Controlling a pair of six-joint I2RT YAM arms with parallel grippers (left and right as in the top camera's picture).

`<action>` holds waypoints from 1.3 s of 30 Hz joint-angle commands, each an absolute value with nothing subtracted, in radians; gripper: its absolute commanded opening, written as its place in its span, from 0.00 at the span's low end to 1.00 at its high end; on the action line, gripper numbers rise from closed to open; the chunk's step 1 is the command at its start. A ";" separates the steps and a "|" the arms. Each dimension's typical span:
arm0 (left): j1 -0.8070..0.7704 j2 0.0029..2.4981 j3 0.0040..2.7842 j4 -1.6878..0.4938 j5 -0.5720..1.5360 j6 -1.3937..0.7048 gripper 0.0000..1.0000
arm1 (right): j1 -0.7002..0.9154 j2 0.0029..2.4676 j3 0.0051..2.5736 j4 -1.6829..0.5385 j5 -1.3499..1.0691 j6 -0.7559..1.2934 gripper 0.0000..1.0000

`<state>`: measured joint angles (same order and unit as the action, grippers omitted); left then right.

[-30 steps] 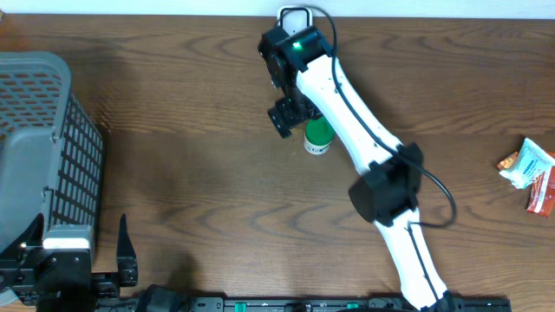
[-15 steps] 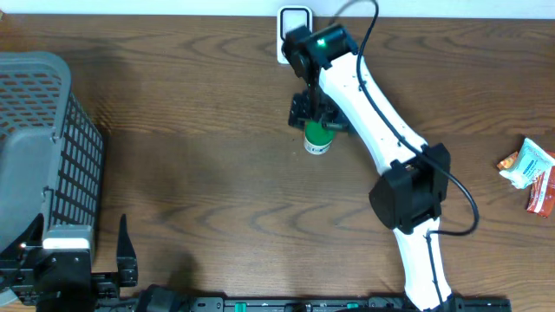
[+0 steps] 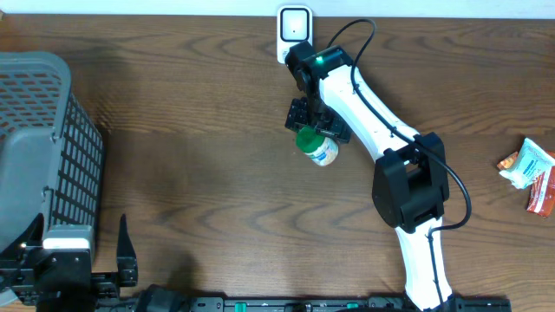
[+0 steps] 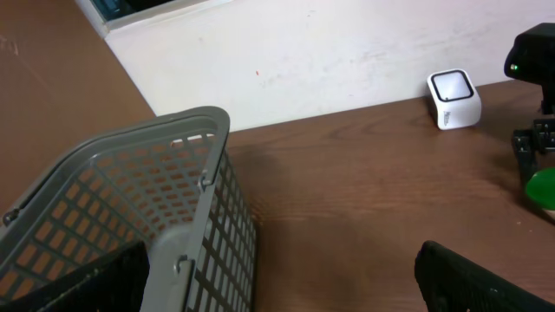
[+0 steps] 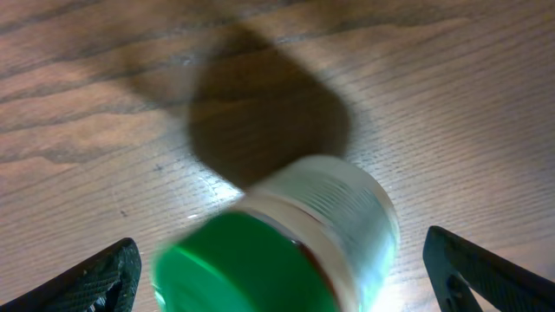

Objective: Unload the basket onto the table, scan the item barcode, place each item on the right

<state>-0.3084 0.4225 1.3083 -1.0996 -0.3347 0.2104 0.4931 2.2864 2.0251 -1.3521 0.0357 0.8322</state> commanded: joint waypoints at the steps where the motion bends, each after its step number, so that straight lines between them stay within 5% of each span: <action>1: -0.304 0.418 1.310 -1.099 -0.326 0.216 0.98 | 0.490 2.300 2.025 -1.353 0.023 0.829 0.99; 21: -0.304 0.418 1.310 -1.100 -0.326 0.216 0.98 | 0.416 2.255 2.080 -1.481 -0.082 0.728 0.99; 34: -0.304 0.418 1.310 -1.100 -0.326 0.216 0.98 | 0.418 2.229 2.080 -1.610 -0.155 0.838 0.99; 39: -0.304 0.418 1.310 -1.099 -0.326 0.216 0.98 | 0.466 2.229 2.078 -1.578 -0.093 0.696 0.99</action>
<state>-0.3084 0.4225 1.3087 -1.0996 -0.3347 0.2108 0.4278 2.2597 2.0609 -1.5909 -0.1349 0.7849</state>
